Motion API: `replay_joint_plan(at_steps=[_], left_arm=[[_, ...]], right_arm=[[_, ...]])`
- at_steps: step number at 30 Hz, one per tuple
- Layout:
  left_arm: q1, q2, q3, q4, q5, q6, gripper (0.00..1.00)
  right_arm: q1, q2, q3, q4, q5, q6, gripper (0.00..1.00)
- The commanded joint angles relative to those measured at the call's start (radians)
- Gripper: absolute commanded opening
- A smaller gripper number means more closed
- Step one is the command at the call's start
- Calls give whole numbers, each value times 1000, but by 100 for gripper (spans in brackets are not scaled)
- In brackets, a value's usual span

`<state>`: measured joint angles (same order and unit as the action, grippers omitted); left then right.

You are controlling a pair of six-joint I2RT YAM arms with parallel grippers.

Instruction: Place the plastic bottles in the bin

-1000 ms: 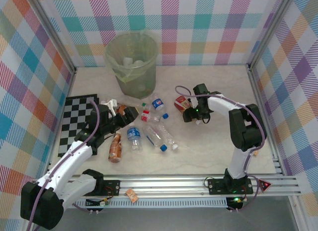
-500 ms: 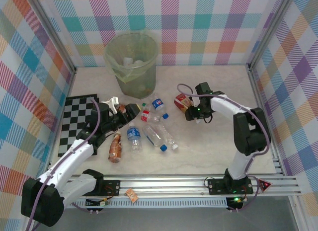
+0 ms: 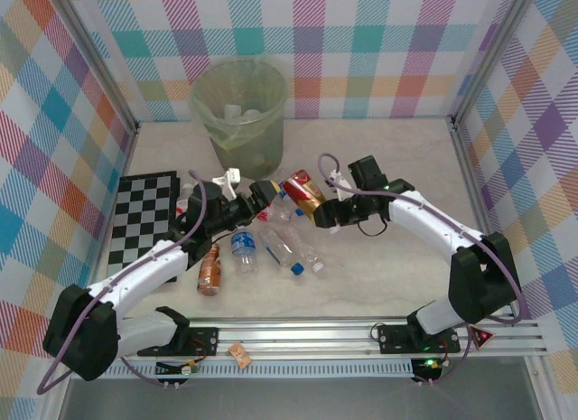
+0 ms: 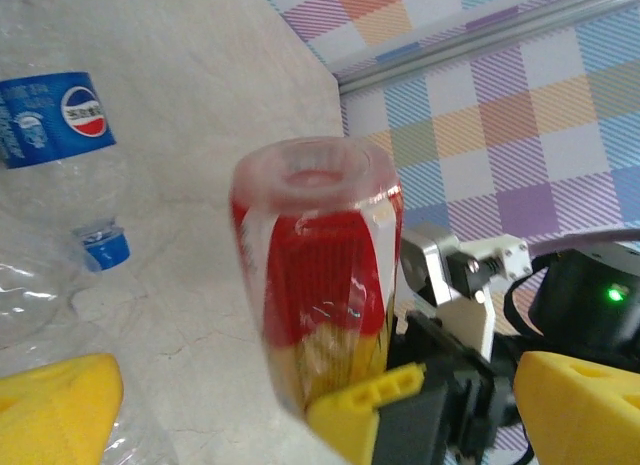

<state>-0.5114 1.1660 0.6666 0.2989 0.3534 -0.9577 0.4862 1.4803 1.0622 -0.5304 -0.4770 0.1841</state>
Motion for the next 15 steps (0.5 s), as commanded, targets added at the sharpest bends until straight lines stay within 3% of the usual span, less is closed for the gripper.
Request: replay_joint_plan(at_steps=[1,13,15], left_arm=[[-36,32,59,71,-65,-9,100],[-94,135,92,73,-126,2,100],[-95,138,92,80,-124,-1,94]], right_arm=[[42,-28,-13,72,-128,63,57],[124,-22,-28,178,-150,141,57],[127,-16,-28,175,-139,138,57]])
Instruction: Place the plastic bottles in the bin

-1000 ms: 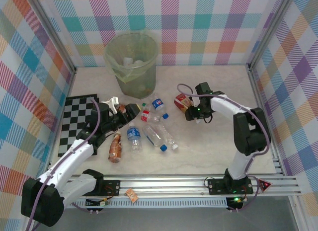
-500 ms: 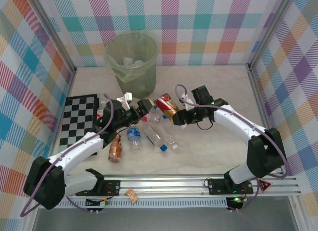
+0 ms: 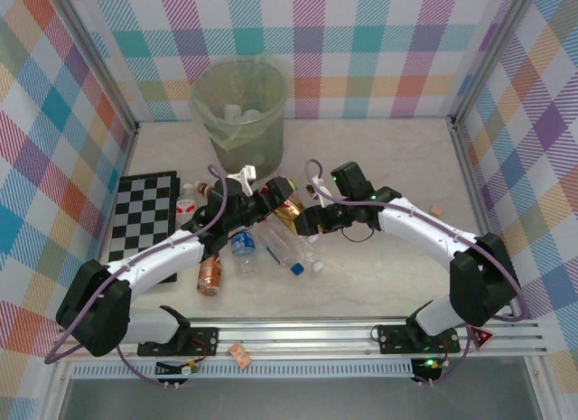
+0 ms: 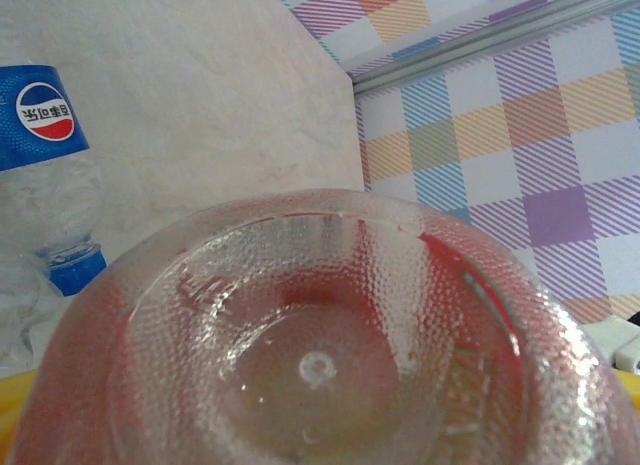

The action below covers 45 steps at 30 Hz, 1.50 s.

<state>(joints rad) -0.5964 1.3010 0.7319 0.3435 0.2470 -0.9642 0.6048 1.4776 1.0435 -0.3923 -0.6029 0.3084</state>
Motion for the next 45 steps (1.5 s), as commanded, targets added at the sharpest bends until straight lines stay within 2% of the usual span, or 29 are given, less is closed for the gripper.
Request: replay_joint_plan(at_steps=[1,8,12,18,26,30,34,40,45], left_arm=[[-9,4,27,37,-15,5,90],[-9,14,29,40,-15,2,70],[-9,20,29,45,-17,-2,68],[-7,21,37,25,-23,15,66],[32,17,83,-33,7,55,66],[68,-1,189,-163,29,158,66],[147,-6,351,-291,68,260,64],[276,45,638,-393,121,359,60],[366,129,811,-370,105,380,53]], right_arm=[[8,-9,-11,37,-9,14,57],[10,0,-16,39,1,15,59],[10,-5,-12,30,6,11,66],[9,-30,23,-35,44,-23,87],[-27,-155,23,-146,165,-63,96],[-68,-223,-13,-192,232,-64,97],[-96,-252,-66,-210,269,-44,97],[-100,-254,-103,-235,321,-25,97],[-100,-267,-128,-241,339,-10,96]])
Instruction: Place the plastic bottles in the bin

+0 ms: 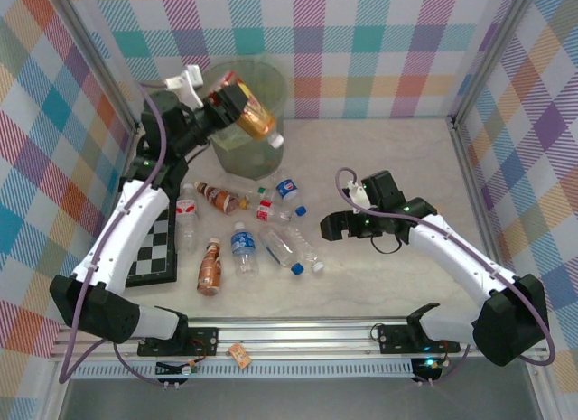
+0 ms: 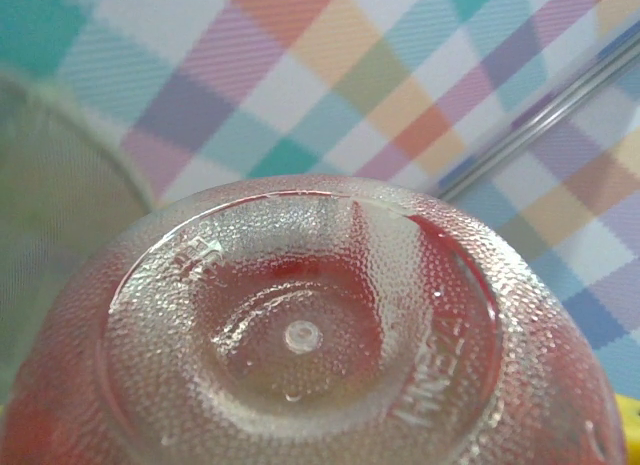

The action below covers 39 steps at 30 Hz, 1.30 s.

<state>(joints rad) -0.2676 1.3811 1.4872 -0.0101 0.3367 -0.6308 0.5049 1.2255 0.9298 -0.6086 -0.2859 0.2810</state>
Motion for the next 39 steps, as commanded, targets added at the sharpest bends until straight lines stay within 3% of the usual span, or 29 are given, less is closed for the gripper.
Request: replay_joint_plan(at_steps=[1,6,12,16,22,29,32,37,39], left_arm=[[55,72,79,7,6,43,50],[116,185,150,182,-53,23,34],[142,394,376,128,-79,55,25],[141,536,562,-4,-77,100,23],[140,679,703,-115,-45,137,23],[131,752,713,-199,54,202,25],[125,764,706,-258,55,259,33],[119,785,704,-317,99,291,66],[119,784,703,-320,103,295,73]], right_arm=[[0,-22,-19,-29,24,18,96],[0,-59,-32,-64,44,14,96],[-1,-126,-67,-94,76,21,96],[0,-166,-95,-103,92,30,96],[0,-199,-137,-93,86,49,96],[-1,-209,-148,-101,99,52,96],[0,-215,-152,-101,105,50,96],[-1,-204,-150,-101,110,49,96],[0,-199,-149,-99,108,50,96]])
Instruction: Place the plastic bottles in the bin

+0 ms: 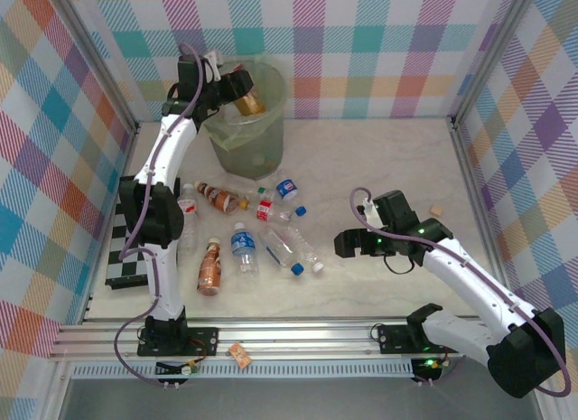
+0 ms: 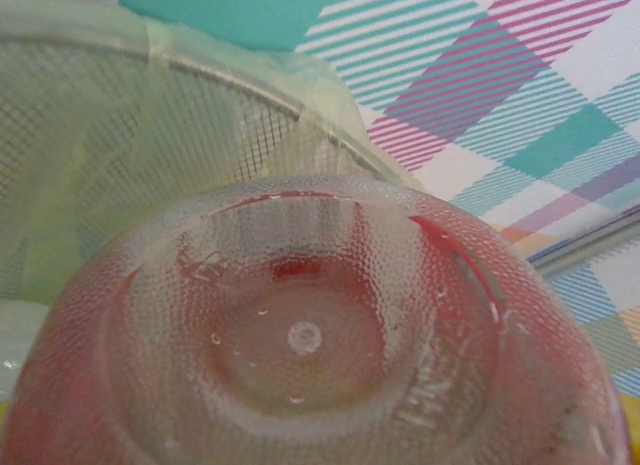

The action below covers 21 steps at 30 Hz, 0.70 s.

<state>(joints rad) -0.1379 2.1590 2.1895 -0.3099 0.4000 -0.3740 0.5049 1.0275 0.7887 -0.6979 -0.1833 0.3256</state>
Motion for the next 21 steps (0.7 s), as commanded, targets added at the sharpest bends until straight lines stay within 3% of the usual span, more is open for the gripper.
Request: replay_joint_plan(at_steps=[1,7,21], left_arm=[[-11,6,1,-23,39,40,77],[-11,-1,3,-37,46,56,93],[-13,-81,3,-68,39,91,95]], right_arm=[[0,0,-9,-10,4,6,96],[0,-6,-12,-14,11,9,96],[-1,0,-14,-8,17,12,96]])
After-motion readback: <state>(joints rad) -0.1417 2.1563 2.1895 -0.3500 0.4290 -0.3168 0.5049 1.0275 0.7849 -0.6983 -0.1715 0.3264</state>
